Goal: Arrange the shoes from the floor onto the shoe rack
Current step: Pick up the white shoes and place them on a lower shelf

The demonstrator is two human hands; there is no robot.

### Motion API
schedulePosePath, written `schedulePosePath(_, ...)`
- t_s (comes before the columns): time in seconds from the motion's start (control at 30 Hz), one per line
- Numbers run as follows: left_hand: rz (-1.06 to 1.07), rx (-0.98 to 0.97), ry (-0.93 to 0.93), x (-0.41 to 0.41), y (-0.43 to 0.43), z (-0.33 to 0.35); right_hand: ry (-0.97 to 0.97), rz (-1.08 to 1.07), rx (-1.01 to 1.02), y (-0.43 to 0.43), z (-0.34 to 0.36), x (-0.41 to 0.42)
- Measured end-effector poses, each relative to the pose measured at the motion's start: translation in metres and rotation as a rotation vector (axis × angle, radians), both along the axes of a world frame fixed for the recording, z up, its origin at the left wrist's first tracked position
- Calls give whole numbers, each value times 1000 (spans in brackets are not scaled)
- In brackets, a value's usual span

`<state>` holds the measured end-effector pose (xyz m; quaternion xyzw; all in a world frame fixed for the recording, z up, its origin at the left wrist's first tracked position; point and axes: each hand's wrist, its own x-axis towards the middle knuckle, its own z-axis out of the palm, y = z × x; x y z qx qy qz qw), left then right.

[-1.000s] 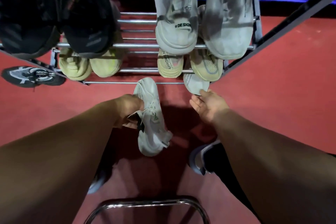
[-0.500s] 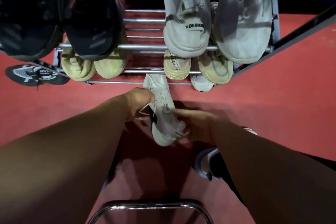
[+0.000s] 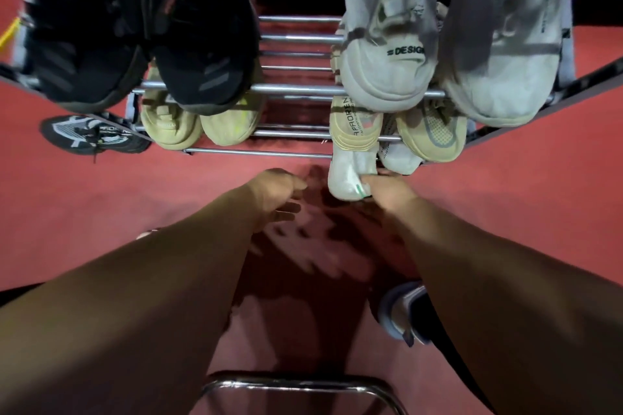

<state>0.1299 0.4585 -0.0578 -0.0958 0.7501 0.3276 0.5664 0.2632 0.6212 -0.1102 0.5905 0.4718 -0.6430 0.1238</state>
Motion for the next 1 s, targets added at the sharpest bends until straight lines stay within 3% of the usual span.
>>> schedulePosePath(0.13, 12, -25, 12, -10, -21, -4, 75, -289, -83, 2, 5, -33)
schedulePosePath(0.27, 56, -56, 45, -20, -39, 8, -16, -318, -54, -10, 16, -39)
schedulePosePath(0.37, 82, -60, 75, -23, -45, 27, -100, -133, -4, -25, 25, -30)
schedulePosePath(0.5, 116, -23, 114, -27, -58, 68, -95, 397, -118, -50, 57, -27)
schedulePosePath(0.6, 109, 5, 157, -31, -84, 107, -120, 659, 100, -74, 85, -39)
schedulePosePath(0.77, 139, 18, 263, -47, -150, 169, 33, 645, 110, -120, 156, -74)
schedulePosePath(1.0, 282, 82, 431, -84, -274, 256, 171, 806, 368, -205, 251, -134)
